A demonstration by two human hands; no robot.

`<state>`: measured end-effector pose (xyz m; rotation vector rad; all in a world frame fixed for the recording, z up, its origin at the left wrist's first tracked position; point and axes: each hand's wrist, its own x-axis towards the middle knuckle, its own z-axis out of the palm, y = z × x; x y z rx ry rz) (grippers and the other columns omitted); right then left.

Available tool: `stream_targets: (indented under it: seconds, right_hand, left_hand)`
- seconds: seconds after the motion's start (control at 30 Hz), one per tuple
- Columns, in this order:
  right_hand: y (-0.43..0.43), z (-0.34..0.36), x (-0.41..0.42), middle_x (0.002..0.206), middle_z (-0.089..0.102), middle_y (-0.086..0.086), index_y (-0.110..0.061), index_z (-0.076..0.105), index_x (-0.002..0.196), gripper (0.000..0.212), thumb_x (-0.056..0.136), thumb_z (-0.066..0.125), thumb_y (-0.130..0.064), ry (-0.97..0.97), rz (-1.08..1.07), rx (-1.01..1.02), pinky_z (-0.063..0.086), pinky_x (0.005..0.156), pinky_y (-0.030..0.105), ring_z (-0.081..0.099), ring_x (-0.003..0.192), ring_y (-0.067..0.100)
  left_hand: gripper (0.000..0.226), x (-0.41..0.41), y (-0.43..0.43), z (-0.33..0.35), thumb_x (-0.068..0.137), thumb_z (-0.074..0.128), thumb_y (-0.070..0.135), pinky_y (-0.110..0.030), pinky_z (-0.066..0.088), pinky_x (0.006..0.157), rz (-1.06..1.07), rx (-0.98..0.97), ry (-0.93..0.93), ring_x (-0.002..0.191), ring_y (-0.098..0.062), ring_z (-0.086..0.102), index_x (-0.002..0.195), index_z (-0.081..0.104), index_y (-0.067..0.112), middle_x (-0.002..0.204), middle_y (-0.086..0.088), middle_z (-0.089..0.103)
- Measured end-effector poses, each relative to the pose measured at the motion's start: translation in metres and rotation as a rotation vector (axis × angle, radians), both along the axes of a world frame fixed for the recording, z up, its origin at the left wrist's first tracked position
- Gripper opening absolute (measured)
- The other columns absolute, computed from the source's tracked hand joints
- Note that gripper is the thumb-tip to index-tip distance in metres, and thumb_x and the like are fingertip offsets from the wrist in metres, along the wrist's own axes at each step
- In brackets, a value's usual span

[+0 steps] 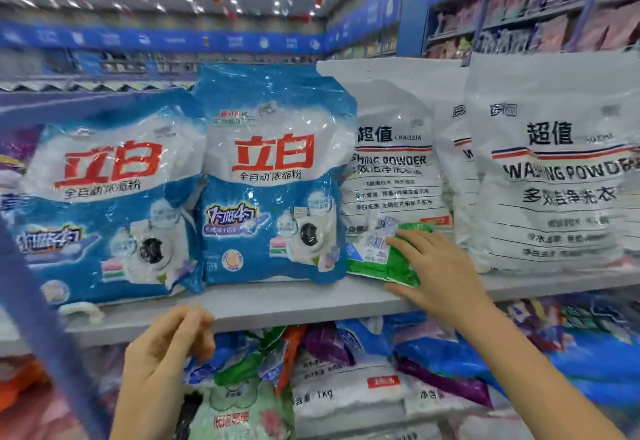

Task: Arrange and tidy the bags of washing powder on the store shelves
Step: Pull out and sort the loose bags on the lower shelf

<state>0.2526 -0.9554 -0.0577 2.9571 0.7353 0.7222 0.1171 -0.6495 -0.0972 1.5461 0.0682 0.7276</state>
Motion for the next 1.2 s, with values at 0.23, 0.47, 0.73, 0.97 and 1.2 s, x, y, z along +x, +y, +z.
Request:
stream_targets:
  seconds: [0.23, 0.47, 0.73, 0.97, 1.2]
  right_hand:
    - [-0.009, 0.014, 0.007, 0.098, 0.071, -0.001, -0.023, 0.064, 0.109, 0.027, 0.082, 0.067, -0.029, -0.071, -0.166, 0.126, 0.039, 0.056, 0.03, 0.065, 0.081, 0.024]
    - [-0.034, 0.055, 0.02, 0.054, 0.045, 0.002, -0.014, 0.051, 0.064, 0.038, 0.098, 0.046, -0.031, 0.066, -0.095, 0.907, 0.024, 0.05, 0.03, 0.041, 0.053, 0.02]
    - [-0.039, 0.084, -0.012, 0.064, 0.072, -0.003, -0.014, 0.059, 0.089, 0.024, 0.099, 0.044, -0.03, 0.491, 0.194, 1.848, 0.054, 0.042, 0.03, 0.069, 0.056, 0.012]
    - [-0.028, 0.089, -0.038, 0.088, 0.075, 0.004, -0.025, 0.078, 0.08, 0.044, 0.097, 0.04, -0.039, 0.617, 0.505, 1.898, 0.057, 0.054, 0.037, 0.073, 0.078, 0.022]
    - [-0.029, 0.053, -0.052, 0.102, 0.073, -0.002, -0.031, 0.062, 0.106, 0.022, 0.098, 0.042, -0.029, 0.464, 0.363, 1.897, 0.06, 0.066, 0.04, 0.071, 0.09, 0.016]
  left_hand:
    - [0.025, -0.004, -0.009, 0.007, 0.09, 0.05, 0.007, -0.015, 0.045, 0.05, 0.012, -0.019, -0.009, 0.048, -0.01, 0.048, 0.07, 0.065, 0.007, 0.051, -0.007, 0.053]
    - [0.024, -0.003, -0.021, 0.012, 0.092, 0.05, 0.007, -0.015, 0.041, 0.049, -0.07, 0.022, -0.001, 0.049, -0.009, 0.046, 0.073, 0.064, 0.001, 0.053, -0.006, 0.052]
    - [0.034, 0.018, -0.056, 0.03, 0.073, 0.057, 0.047, -0.029, 0.05, 0.064, -0.308, 0.064, 0.15, 0.065, -0.019, 0.06, 0.077, 0.069, 0.015, 0.068, -0.003, 0.064]
    - [0.07, 0.057, -0.143, 0.063, 0.076, 0.042, 0.061, -0.035, 0.053, 0.09, -0.729, -0.237, 0.512, 0.106, -0.027, 0.064, 0.118, 0.057, 0.008, 0.118, -0.015, 0.065]
    - [0.038, 0.06, -0.163, 0.062, 0.094, 0.044, 0.039, -0.043, 0.054, 0.088, -0.578, -0.419, 0.241, 0.096, -0.021, 0.07, 0.103, 0.073, 0.018, 0.102, -0.006, 0.074]
